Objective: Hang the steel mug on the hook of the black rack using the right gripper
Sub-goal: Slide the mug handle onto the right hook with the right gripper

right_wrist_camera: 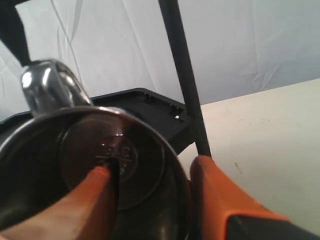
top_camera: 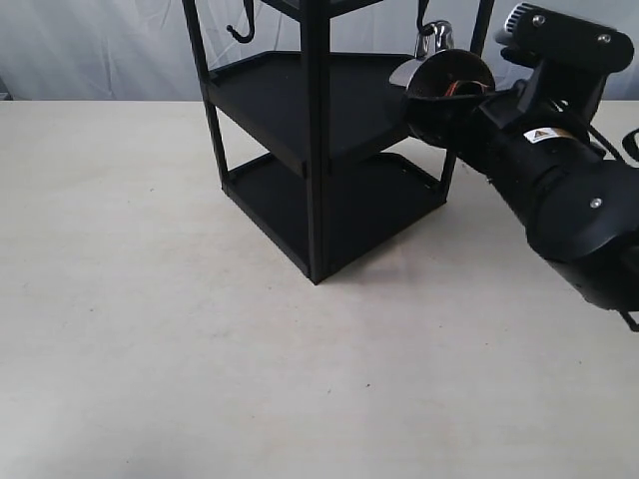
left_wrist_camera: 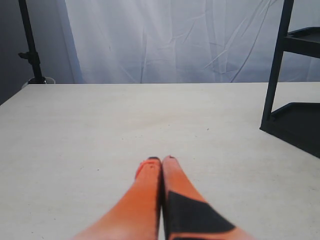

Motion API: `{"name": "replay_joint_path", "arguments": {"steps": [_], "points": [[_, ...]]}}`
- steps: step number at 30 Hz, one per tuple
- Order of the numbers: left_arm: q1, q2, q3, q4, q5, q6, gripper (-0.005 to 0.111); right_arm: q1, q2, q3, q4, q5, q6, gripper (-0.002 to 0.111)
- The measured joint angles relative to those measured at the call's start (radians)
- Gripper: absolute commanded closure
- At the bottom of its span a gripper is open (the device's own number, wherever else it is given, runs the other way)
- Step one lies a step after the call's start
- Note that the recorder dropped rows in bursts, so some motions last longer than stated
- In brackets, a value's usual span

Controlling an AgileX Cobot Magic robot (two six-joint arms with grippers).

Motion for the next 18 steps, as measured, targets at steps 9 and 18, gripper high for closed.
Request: {"name": "replay_joint_path", "arguments": {"steps": [9,18], "points": [[0.0,0.0,0.0,0.0,0.0,0.0,0.107,0.0,-0.075,0.0,0.063,0.099,-0.126,0.062],[0.0,0.0,0.0,0.0,0.0,0.0,0.107,0.0,-0.151,0.0,0.136,0.177,-0.252,0.062]]}}
